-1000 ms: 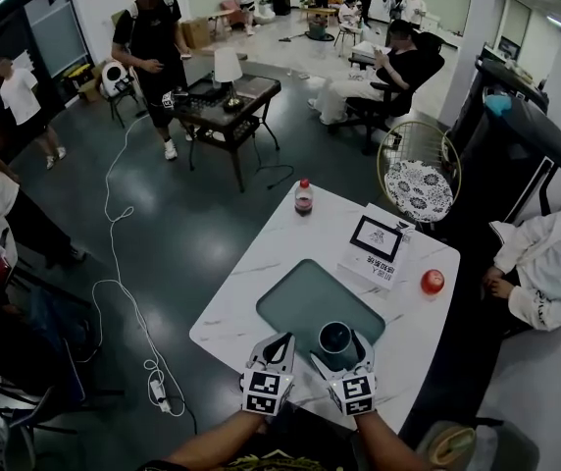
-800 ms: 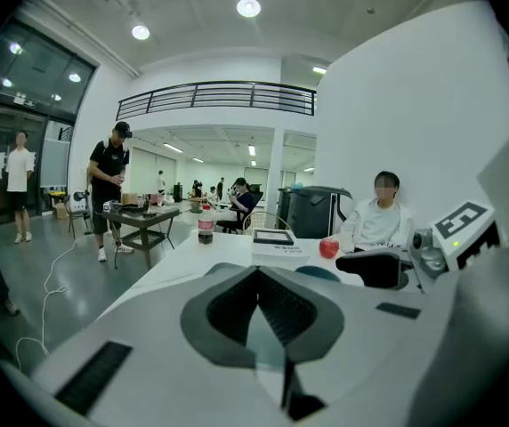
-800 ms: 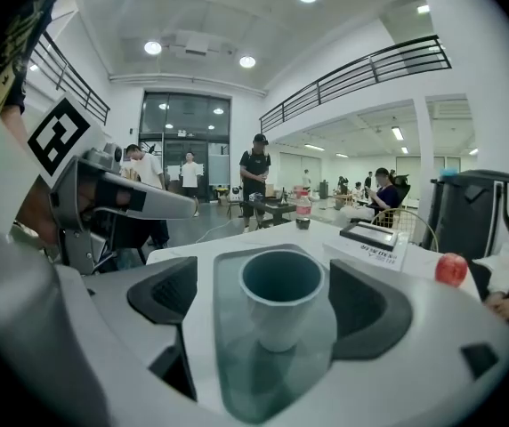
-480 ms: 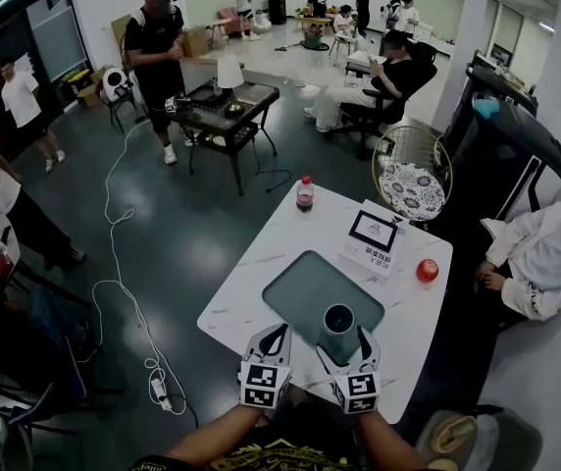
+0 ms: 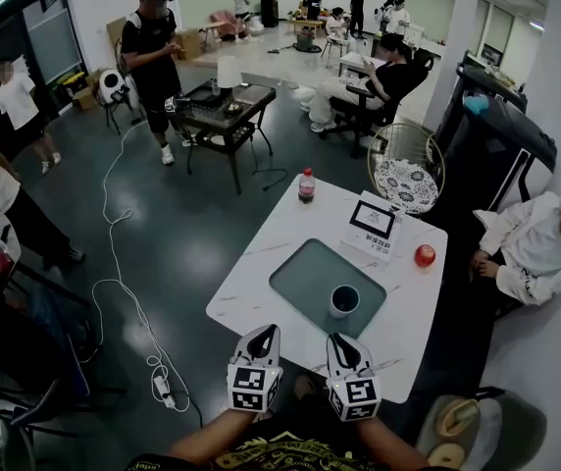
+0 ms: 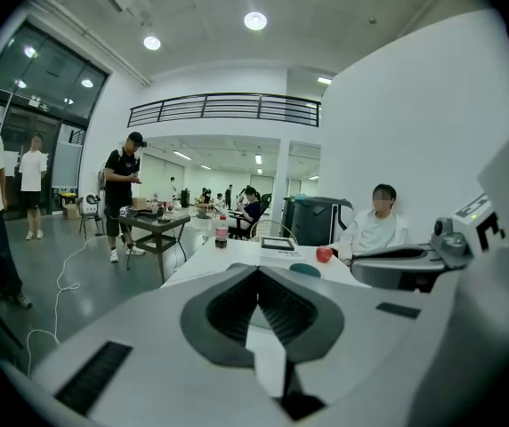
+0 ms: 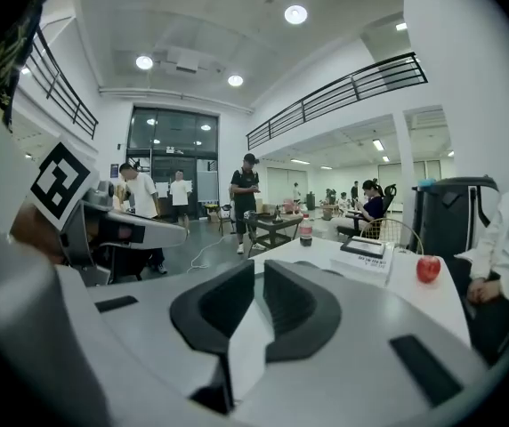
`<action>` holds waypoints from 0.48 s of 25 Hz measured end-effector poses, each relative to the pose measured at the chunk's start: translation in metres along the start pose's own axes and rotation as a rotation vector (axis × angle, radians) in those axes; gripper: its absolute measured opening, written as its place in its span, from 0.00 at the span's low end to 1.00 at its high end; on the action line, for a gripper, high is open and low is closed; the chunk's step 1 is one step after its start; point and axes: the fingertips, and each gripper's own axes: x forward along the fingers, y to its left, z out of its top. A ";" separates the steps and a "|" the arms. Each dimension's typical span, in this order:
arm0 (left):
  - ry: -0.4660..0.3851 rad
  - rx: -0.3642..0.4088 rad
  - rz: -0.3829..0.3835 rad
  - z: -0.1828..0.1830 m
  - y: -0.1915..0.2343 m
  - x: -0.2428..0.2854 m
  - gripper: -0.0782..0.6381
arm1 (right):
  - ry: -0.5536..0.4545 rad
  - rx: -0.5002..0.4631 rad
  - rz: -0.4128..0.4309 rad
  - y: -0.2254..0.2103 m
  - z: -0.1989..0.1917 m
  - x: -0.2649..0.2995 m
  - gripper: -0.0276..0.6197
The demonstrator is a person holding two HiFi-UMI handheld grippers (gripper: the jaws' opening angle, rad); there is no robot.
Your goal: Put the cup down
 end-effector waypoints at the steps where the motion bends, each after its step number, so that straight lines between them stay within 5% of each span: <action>1: -0.002 -0.002 -0.011 0.000 -0.001 -0.008 0.12 | 0.005 0.002 0.002 0.009 0.000 -0.004 0.08; 12: -0.039 -0.012 -0.084 -0.002 -0.006 -0.082 0.12 | 0.019 -0.041 0.035 0.081 0.007 -0.041 0.05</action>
